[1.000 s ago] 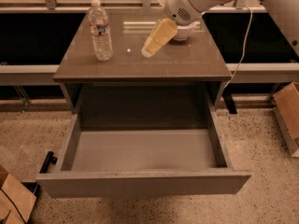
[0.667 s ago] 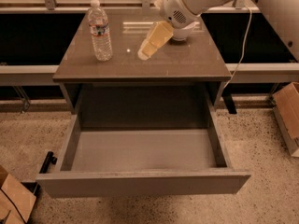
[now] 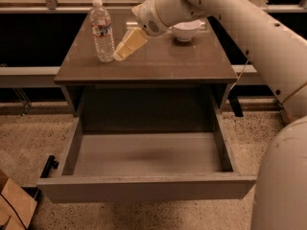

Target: Place water bottle into top drawer

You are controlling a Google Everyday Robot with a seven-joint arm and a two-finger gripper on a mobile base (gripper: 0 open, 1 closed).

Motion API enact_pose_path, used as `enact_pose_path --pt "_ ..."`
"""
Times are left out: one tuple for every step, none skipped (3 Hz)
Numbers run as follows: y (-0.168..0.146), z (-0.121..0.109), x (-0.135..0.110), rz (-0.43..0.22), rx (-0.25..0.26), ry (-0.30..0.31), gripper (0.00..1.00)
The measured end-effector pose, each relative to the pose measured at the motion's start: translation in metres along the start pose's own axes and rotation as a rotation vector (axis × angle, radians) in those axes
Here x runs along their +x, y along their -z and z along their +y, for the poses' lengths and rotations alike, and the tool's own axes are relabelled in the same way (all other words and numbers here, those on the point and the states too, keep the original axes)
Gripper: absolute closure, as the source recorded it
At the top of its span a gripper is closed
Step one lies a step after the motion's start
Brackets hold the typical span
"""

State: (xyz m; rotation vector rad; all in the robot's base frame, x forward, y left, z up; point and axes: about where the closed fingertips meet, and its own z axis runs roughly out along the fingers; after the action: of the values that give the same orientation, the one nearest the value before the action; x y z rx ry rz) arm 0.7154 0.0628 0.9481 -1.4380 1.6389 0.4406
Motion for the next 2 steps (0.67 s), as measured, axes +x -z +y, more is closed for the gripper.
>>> enact_pose_path --pt "-0.043 -0.016 0.000 -0.063 -0.019 -0.036 0.00" --pt "-0.082 -0.032 -0.004 -0.112 -0.037 -0.062 0.00"
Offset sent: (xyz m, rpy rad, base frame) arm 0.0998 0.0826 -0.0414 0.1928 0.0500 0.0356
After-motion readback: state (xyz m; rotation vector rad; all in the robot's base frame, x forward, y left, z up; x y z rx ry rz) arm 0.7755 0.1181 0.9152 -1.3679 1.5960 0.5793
